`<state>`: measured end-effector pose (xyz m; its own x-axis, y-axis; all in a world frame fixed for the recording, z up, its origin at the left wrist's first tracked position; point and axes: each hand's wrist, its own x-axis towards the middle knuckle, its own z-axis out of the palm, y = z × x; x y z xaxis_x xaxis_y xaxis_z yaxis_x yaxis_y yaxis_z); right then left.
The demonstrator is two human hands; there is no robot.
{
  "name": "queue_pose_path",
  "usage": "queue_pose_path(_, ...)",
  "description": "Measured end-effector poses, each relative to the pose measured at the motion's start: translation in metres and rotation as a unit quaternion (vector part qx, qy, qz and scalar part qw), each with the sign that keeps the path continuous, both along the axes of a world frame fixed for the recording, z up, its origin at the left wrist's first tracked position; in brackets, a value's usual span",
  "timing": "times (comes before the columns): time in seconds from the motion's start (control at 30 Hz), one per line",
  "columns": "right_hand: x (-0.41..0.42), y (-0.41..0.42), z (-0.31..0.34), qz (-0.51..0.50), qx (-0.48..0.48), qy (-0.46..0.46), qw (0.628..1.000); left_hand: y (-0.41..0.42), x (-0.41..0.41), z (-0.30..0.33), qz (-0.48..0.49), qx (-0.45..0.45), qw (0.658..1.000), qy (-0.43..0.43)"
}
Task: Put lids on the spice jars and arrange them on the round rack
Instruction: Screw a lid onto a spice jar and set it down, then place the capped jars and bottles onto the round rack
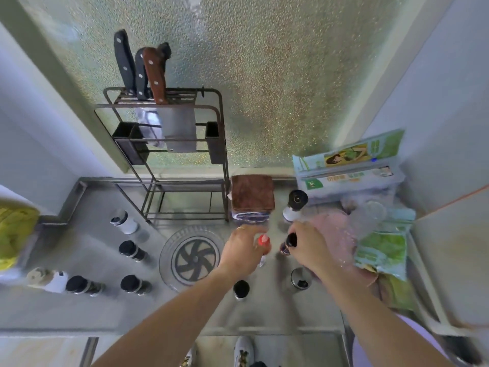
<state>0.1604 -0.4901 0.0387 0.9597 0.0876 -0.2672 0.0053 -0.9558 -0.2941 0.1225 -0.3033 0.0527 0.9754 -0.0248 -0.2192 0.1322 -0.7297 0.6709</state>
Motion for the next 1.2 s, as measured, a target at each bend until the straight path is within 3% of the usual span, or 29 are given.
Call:
queue_pose_path(0.23, 0.0, -0.006, -0.046, -0.013, -0.002, 0.012, 1.0, -0.002, 0.005, -0.027, -0.005, 0.053, 0.999, 0.01)
queue_pose_path(0.57, -0.04, -0.036, -0.034, -0.073, 0.077, -0.039, 0.994, -0.011, 0.012, -0.043, 0.004, 0.079, 0.996, 0.039)
queue_pose_path(0.87, -0.086, -0.039, -0.062, -0.069, 0.099, 0.011, 0.993, -0.026, 0.02, -0.062, 0.001, 0.095, 0.994, 0.051)
queue_pose_path(1.2, -0.092, -0.034, -0.071, -0.085, 0.096, -0.016, 0.992, -0.001, 0.016, -0.037, 0.088, 0.016, 0.996, -0.018)
